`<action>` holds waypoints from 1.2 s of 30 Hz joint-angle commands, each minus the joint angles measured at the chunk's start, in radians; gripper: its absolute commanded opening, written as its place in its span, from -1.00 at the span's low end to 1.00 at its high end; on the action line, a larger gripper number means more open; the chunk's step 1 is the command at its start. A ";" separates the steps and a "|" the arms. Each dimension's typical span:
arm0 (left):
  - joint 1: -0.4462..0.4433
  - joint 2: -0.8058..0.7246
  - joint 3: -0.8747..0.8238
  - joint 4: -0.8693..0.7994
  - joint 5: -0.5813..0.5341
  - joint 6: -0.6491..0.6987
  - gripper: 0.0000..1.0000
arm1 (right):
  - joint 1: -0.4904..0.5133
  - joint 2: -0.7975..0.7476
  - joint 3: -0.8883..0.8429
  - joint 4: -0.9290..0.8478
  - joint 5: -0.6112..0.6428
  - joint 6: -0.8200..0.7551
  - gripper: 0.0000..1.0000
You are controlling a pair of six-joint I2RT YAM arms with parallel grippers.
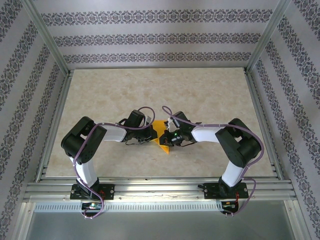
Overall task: Fold a paper plane with a square sheet of paper (pick it up from the middle)
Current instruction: Third fold the triangle at the center of the table.
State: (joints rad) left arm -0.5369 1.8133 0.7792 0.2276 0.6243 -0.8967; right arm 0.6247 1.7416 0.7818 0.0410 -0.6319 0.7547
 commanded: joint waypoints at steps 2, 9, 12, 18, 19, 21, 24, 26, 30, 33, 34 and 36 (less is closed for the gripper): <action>-0.008 0.016 -0.021 -0.064 -0.029 0.002 -0.92 | 0.016 0.055 0.043 0.031 0.025 0.037 -0.97; -0.007 0.014 -0.024 -0.064 -0.035 0.001 -0.93 | 0.023 0.095 0.001 0.025 0.071 0.036 -0.97; -0.006 0.014 -0.026 -0.070 -0.043 0.004 -0.94 | 0.024 0.067 -0.032 -0.007 0.058 0.006 -0.96; -0.005 0.030 -0.019 -0.074 -0.044 0.004 -0.97 | 0.012 -0.022 -0.097 -0.024 0.041 -0.011 -0.94; -0.005 0.030 -0.019 -0.073 -0.044 0.004 -0.98 | 0.012 -0.034 -0.093 -0.029 0.038 -0.014 -0.94; -0.005 0.032 -0.017 -0.075 -0.044 0.004 -0.98 | 0.013 -0.054 -0.083 -0.033 0.026 -0.011 -0.94; -0.005 0.029 -0.019 -0.077 -0.041 0.005 -0.98 | 0.018 -0.081 -0.066 -0.019 0.023 -0.001 -0.94; -0.006 0.026 -0.020 -0.076 -0.043 0.005 -0.98 | 0.023 -0.083 -0.045 -0.008 0.023 0.009 -0.93; -0.005 0.027 -0.019 -0.077 -0.041 0.005 -0.98 | 0.029 -0.039 -0.011 -0.005 0.013 0.011 -0.92; -0.005 0.024 -0.018 -0.080 -0.041 0.007 -0.98 | 0.036 -0.001 -0.014 0.020 0.000 0.022 -0.92; -0.005 0.025 -0.019 -0.079 -0.041 0.005 -0.98 | 0.039 0.007 -0.017 0.022 -0.003 0.021 -0.91; -0.005 0.025 -0.020 -0.082 -0.041 0.007 -0.98 | 0.042 0.018 -0.027 0.015 0.001 0.020 -0.89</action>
State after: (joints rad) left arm -0.5377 1.8133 0.7788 0.2272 0.6254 -0.8970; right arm 0.6571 1.7348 0.7589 0.0620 -0.6182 0.7647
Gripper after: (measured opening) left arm 0.062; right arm 0.056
